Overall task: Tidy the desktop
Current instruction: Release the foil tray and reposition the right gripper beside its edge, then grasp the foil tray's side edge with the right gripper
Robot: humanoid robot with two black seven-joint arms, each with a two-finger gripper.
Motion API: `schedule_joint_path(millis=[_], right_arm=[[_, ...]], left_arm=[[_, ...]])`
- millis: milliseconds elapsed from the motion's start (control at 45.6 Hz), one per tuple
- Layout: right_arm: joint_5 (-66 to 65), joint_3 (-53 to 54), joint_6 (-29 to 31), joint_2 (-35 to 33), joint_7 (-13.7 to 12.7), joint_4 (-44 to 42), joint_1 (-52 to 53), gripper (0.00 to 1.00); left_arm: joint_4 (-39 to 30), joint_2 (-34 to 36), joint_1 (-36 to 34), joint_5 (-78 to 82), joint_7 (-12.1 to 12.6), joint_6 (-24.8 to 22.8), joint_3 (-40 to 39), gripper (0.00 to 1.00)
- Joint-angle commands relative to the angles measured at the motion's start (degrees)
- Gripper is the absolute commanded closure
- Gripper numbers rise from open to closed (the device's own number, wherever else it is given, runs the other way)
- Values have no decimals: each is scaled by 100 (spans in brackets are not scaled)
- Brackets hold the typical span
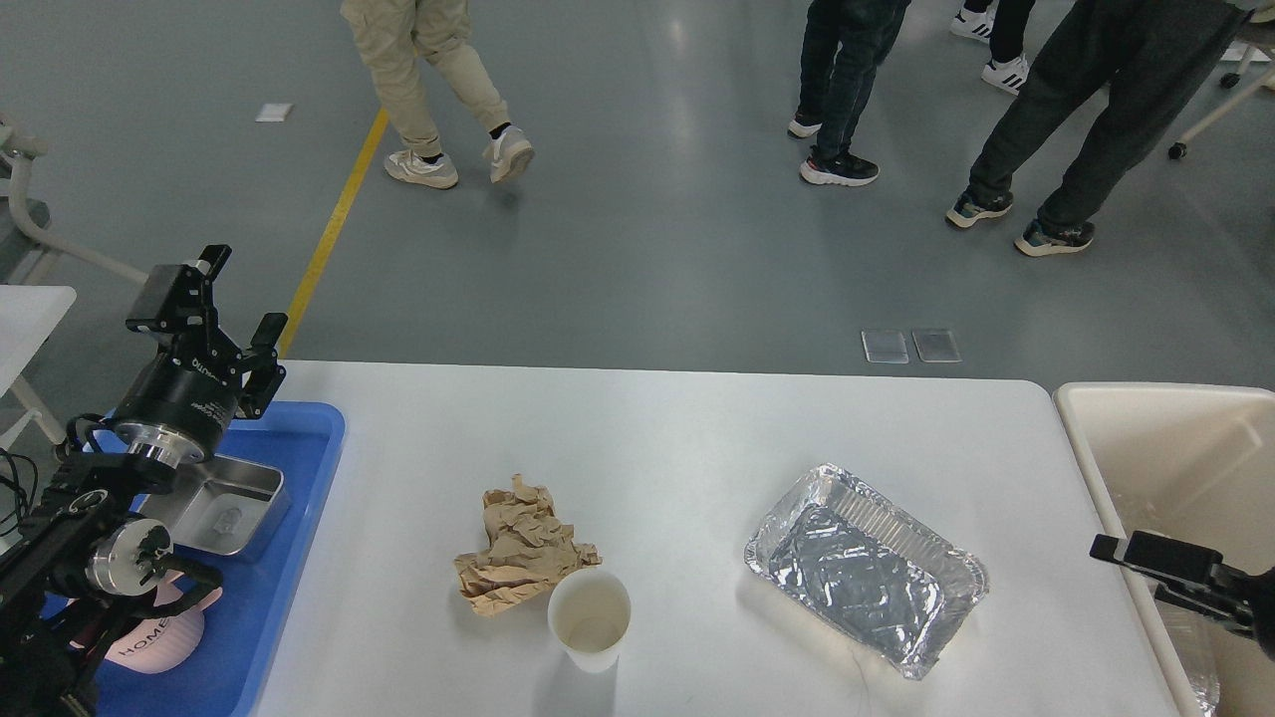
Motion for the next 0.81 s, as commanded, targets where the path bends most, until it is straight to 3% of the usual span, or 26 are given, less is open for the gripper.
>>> schedule_joint_path(millis=[0, 329, 789], right_arm=[[12, -6, -247, 622, 15, -345, -268, 0], [144, 11, -783, 1774, 15, -653, -848, 0], [144, 11, -898, 2424, 42, -1119, -849, 0]], left_arm=[[0, 26, 19, 0, 0, 0, 0, 3], [-27, 158, 37, 0, 0, 0, -9, 3], [-35, 132, 37, 0, -8, 0, -9, 3]])
